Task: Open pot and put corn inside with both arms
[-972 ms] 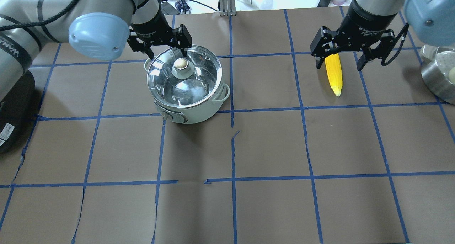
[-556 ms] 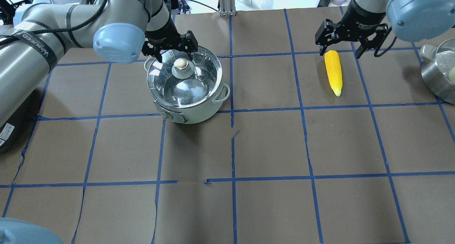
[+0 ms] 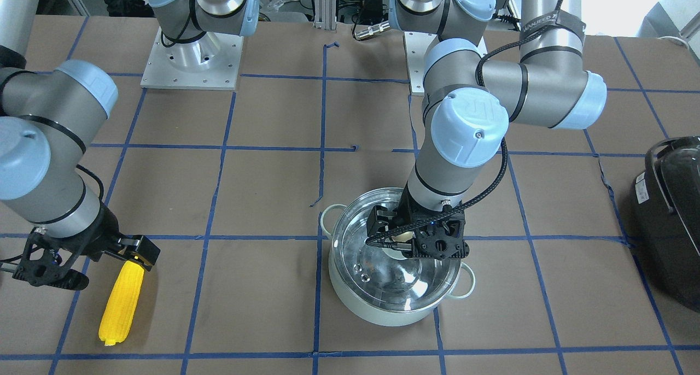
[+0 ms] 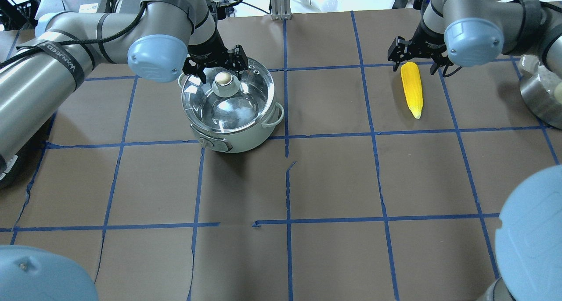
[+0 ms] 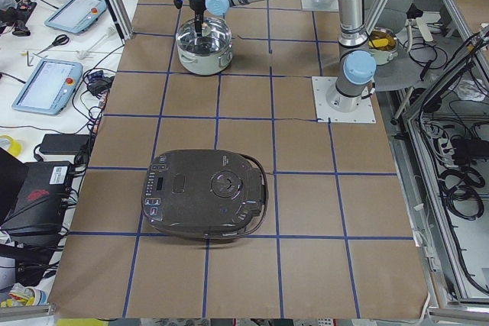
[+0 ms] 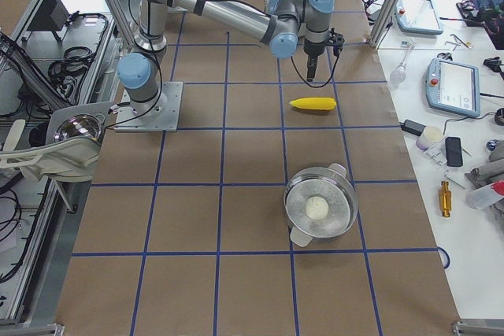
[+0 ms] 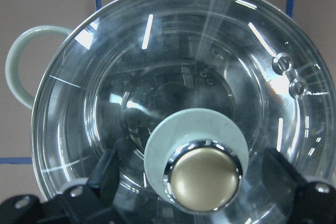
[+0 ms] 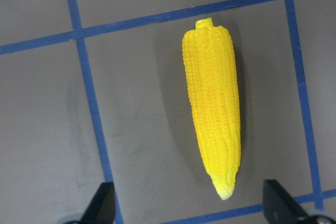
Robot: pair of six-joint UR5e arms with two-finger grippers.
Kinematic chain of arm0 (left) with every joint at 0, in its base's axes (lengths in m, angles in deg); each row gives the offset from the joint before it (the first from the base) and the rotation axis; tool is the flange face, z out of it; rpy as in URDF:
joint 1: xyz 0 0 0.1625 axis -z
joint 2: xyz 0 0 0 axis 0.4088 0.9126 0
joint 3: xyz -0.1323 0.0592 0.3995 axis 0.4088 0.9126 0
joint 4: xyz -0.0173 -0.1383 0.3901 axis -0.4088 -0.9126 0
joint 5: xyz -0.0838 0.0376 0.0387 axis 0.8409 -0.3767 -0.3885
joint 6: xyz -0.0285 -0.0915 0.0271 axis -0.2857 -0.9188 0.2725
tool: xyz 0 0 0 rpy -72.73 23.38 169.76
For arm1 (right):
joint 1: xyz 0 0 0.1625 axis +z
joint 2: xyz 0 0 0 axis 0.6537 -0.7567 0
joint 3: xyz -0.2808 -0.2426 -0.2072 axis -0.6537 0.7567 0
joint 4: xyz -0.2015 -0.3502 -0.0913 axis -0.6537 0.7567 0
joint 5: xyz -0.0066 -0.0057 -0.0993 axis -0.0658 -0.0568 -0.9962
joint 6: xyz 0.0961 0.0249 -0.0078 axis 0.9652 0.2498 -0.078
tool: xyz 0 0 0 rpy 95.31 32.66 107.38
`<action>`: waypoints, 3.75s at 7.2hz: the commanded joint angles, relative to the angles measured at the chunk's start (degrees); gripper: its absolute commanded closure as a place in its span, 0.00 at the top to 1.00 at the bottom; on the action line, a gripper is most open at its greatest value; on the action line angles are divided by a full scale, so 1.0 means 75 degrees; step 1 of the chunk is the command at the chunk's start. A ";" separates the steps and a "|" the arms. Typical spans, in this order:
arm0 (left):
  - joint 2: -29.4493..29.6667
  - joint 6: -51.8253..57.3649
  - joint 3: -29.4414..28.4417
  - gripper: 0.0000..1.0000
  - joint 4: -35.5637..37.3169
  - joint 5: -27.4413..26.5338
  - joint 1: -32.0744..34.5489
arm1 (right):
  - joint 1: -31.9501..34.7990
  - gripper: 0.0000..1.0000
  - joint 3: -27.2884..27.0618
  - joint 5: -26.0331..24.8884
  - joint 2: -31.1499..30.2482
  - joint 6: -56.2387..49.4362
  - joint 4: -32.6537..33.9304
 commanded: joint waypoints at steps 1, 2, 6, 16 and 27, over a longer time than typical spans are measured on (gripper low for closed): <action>0.0087 -0.0026 -0.0025 0.85 0.0090 0.0006 0.0035 | -0.0285 1.00 -0.0092 -0.0087 0.0438 -0.0076 0.0447; 0.0075 -0.0026 -0.0049 0.82 0.0102 -0.0006 0.0082 | -0.0333 1.00 -0.0104 -0.0086 0.0579 -0.0076 0.0494; -0.0006 -0.0096 0.0033 0.75 0.0079 0.0006 0.0118 | -0.0333 1.00 -0.0104 -0.0074 0.1118 -0.0088 0.0635; -0.0766 -0.0074 -0.0398 0.08 -0.0818 0.0288 -0.0255 | -0.0333 0.00 -0.0010 -0.0167 0.0864 -0.0334 0.0929; 0.0380 0.4253 0.1416 0.00 0.1250 -0.0240 -0.3995 | 0.4411 0.00 0.3107 0.0437 0.0825 0.5028 -0.1170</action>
